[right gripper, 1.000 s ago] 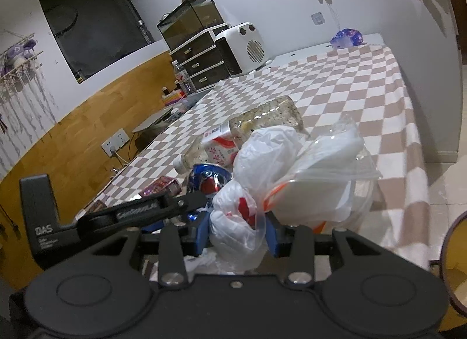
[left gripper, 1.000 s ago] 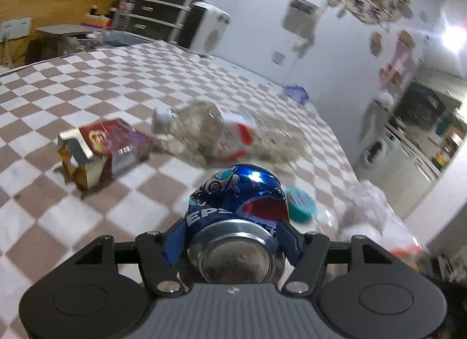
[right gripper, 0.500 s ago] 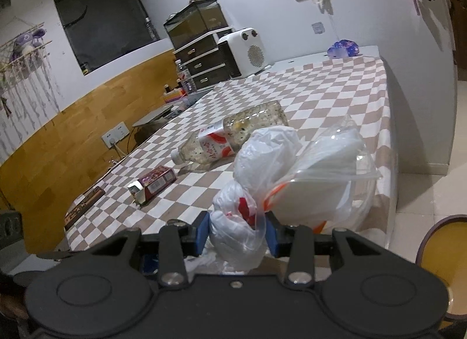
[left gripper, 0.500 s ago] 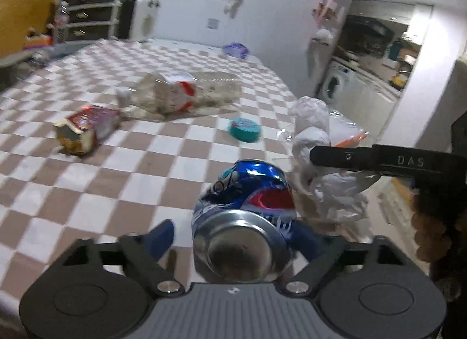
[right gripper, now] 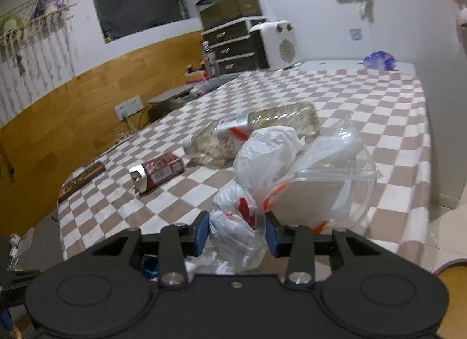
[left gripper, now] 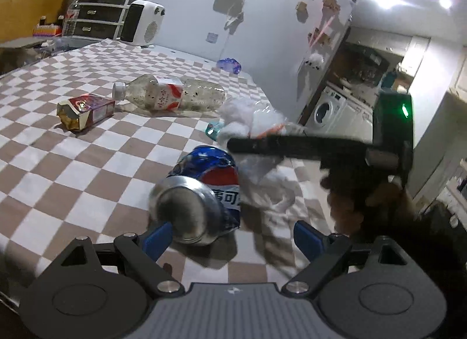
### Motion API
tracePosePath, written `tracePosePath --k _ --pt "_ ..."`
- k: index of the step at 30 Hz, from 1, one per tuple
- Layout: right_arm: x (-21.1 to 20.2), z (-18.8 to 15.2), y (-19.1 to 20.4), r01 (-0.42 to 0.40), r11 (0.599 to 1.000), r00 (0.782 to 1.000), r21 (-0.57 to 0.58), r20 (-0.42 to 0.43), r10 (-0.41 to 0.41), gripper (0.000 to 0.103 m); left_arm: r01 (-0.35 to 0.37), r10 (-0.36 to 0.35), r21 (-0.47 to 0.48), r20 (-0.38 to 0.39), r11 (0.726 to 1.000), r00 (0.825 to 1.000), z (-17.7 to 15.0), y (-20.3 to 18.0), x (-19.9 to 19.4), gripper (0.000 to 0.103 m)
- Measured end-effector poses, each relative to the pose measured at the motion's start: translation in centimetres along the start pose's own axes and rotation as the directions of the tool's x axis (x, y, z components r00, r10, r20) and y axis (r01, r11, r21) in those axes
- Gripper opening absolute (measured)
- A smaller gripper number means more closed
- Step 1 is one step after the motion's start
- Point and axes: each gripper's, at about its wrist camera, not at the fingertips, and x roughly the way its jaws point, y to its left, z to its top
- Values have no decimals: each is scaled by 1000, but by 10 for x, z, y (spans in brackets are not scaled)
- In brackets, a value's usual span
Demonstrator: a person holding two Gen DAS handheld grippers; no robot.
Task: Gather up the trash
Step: 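Lift the Pepsi can with the left tool while the right tool lifts the white bags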
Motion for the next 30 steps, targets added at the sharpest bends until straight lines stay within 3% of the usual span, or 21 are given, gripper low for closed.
tracePosePath --k 4,7,15,22,30 --pt "-4 -13 -1 -108 994 994 -13 -14 107 41 -8 9 -60 13 998 1000 8 9 9 90" --pt "-13 -27 1 -136 990 991 -43 -20 135 41 -35 37 -84 22 996 999 16 17 13 90" --pt "-39 -50 13 -184 983 983 -21 -14 184 41 -135 135 -9 -21 991 991 36 10 32 94" --pt "-58 -58 18 -130 991 991 -19 -20 129 41 -186 189 60 -51 981 981 34 -8 38 94" --pt "-73 -57 12 -98 989 993 -113 -70 90 45 -223 229 88 -61 971 971 34 -26 46 97"
